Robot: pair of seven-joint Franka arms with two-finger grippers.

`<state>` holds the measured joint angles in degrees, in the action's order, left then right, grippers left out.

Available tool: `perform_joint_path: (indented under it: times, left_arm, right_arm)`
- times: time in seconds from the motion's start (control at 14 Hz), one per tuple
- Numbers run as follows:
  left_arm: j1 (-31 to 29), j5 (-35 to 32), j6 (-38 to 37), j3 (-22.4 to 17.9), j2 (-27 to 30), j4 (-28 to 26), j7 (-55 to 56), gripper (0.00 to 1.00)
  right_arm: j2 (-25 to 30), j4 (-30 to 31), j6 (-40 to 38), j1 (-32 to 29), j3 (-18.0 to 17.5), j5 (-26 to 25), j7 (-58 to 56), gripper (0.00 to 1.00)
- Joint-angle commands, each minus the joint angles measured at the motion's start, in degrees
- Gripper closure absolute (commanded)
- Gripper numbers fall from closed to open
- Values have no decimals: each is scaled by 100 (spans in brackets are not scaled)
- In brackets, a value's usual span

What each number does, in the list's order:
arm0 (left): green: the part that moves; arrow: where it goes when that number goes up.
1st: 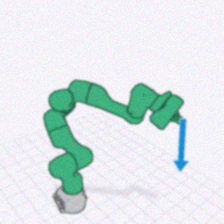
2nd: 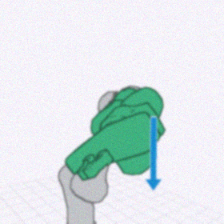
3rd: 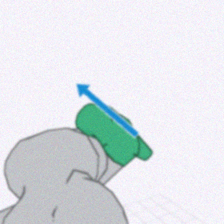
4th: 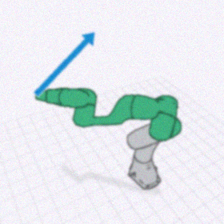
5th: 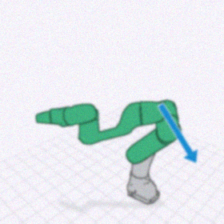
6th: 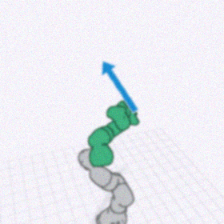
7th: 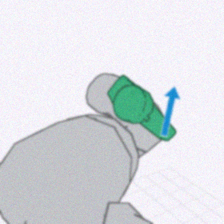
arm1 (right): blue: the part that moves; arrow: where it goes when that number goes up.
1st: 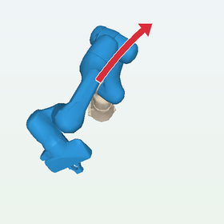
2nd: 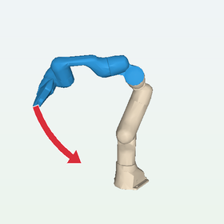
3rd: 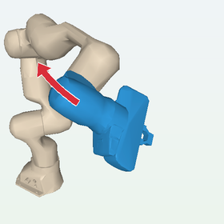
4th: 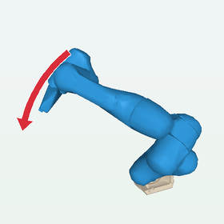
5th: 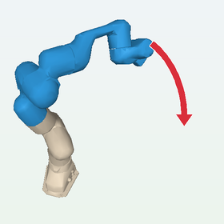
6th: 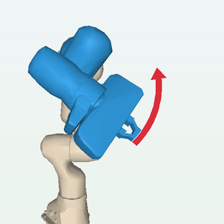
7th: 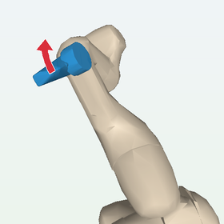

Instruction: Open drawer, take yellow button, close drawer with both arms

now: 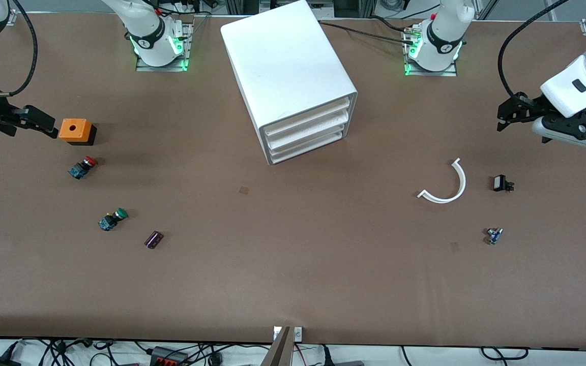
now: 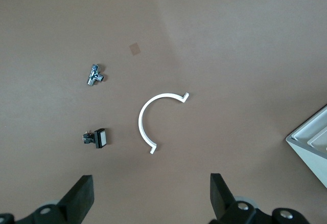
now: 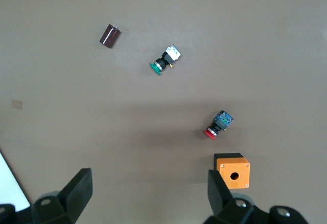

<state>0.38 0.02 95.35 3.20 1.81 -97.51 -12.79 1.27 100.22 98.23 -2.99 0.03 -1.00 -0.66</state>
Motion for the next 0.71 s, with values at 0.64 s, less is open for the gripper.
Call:
perform_joint_path:
  times: [0.64]
  left_arm:
    - [14,104,-95,5,-85,171,22,0]
  right_arm:
    - [14,41,82,1,-82,-5,-83,0]
